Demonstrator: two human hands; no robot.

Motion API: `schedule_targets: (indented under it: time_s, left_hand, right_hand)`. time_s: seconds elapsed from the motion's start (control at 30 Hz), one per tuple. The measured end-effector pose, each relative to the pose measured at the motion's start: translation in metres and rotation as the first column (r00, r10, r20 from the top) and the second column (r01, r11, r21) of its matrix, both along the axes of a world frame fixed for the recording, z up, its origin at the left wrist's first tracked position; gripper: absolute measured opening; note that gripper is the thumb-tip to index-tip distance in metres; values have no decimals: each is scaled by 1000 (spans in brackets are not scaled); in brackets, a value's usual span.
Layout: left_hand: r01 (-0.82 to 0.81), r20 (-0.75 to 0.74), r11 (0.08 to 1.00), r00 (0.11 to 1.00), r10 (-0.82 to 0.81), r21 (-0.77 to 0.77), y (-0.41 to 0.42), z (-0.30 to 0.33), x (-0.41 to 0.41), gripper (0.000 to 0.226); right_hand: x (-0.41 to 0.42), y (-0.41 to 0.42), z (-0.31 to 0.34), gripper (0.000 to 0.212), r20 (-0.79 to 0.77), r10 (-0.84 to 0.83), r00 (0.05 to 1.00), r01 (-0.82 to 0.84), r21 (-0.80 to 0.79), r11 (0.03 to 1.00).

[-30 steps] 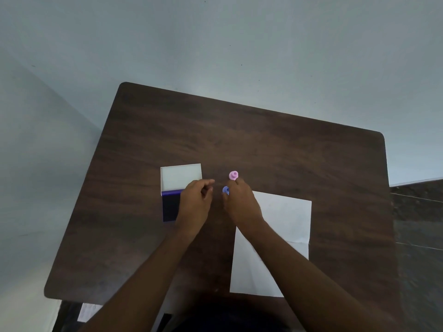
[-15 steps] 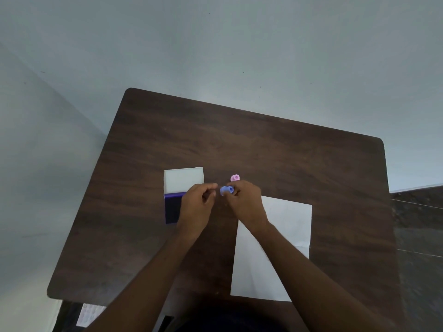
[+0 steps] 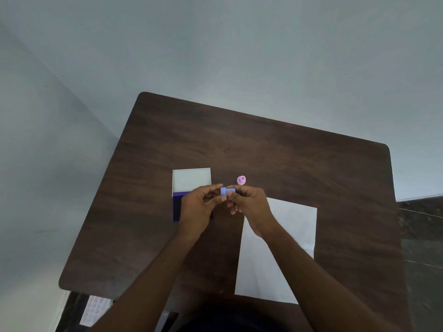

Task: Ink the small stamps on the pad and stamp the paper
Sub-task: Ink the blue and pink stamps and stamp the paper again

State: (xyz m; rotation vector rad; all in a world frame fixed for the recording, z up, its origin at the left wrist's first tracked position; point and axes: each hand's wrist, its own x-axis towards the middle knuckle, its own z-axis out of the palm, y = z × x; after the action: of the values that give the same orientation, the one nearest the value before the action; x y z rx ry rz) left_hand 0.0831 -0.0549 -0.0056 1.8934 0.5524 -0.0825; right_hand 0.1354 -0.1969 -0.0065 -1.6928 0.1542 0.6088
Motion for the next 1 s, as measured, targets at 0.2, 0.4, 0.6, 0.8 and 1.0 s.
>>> schedule_targets:
  time_s: [0.2, 0.4, 0.6, 0.8, 1.0]
  left_hand:
    - [-1, -2, 1000, 1000, 1, -4, 0, 3, 4, 34]
    - [17, -6, 1000, 1000, -18, -24, 1, 6, 8, 34]
    - [-6, -13, 999, 1000, 6, -34, 2, 7, 7, 34]
    - [-12, -3, 996, 1000, 11, -84, 2, 7, 6, 33]
    - [-42, 30, 996, 999, 44, -77, -1, 7, 3, 32]
  right_hand:
    - [2, -1, 0, 18, -27, -21, 999, 21, -6, 1000]
    - [5, -3, -1, 11, -43, -39, 998, 40, 11, 999]
    - [5, -2, -1, 7, -50, -41, 998, 43, 32, 999]
    - [4, -2, -3, 11, -74, -44, 996, 48, 43, 998]
    - [2, -1, -2, 15, -98, -76, 992, 82, 56, 995]
